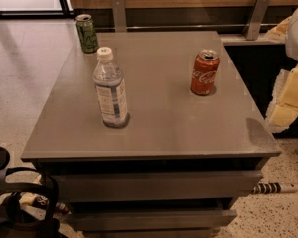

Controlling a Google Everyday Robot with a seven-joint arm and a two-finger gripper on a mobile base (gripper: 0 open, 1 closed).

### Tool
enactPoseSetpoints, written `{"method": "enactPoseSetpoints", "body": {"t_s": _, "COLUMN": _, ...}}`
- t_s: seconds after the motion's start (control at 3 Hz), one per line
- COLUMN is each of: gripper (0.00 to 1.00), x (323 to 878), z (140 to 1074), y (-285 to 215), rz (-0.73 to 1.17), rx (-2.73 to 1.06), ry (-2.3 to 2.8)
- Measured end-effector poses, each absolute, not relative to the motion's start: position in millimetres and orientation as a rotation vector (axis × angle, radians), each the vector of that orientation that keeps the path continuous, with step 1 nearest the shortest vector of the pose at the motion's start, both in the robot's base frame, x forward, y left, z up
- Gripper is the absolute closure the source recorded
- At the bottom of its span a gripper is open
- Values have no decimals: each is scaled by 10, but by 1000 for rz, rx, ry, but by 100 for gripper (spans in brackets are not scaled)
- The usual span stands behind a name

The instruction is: Move blue plastic bottle near green can

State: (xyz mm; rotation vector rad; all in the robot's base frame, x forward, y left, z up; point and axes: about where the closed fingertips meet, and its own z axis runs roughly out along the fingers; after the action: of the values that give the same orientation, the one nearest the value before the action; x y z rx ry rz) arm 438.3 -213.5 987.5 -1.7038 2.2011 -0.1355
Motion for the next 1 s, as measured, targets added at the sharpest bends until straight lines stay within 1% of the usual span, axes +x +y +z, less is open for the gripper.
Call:
{"method": "enactPoseSetpoints", "body": {"t_s": 0.67, "gripper": 0, "x": 4380, "z": 9909, "y": -2081, "rz": -122, "rx": -1690, "ry": 2182}}
{"method": "enactPoseSetpoints", "body": {"t_s": 1.0, "gripper": 0, "x": 4372, "z": 9927, "y": -1830, "rz": -6, "rx": -1601, "ry": 2115}}
